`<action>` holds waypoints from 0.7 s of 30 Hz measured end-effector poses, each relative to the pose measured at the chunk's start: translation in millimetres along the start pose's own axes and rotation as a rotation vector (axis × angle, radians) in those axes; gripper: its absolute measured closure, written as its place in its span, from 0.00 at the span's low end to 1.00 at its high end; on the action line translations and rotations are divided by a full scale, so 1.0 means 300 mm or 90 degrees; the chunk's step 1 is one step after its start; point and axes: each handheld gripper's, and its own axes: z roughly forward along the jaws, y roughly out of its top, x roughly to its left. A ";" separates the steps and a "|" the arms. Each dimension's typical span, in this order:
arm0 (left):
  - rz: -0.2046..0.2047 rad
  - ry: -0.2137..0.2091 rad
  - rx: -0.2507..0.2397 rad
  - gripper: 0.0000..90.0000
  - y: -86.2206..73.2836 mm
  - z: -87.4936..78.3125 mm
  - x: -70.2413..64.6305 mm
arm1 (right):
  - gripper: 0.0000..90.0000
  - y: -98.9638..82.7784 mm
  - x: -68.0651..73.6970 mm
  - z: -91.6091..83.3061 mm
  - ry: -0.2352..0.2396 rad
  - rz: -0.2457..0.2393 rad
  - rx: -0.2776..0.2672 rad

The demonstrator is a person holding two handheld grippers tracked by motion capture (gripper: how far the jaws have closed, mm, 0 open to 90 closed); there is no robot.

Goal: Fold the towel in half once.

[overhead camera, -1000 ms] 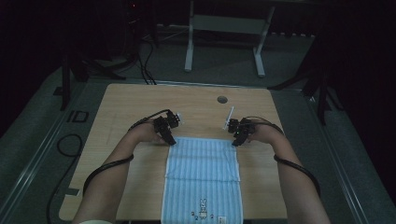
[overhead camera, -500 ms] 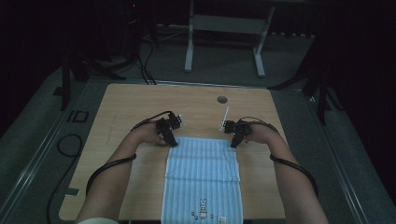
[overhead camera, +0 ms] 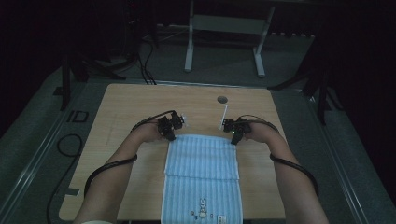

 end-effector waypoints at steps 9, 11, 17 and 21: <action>-0.033 0.079 -0.062 0.94 0.020 -0.125 0.073 | 0.94 0.013 -0.065 -0.160 -0.098 0.021 -0.066; -0.041 0.094 -0.080 0.94 0.020 -0.160 0.082 | 0.94 0.015 -0.075 -0.214 -0.126 0.025 -0.078; -0.066 0.154 -0.137 0.94 0.019 -0.273 0.107 | 0.94 0.009 -0.094 -0.348 -0.191 0.042 -0.125; -0.073 0.209 -0.161 0.94 0.040 -0.363 0.118 | 0.94 0.009 -0.110 -0.458 -0.252 0.061 -0.155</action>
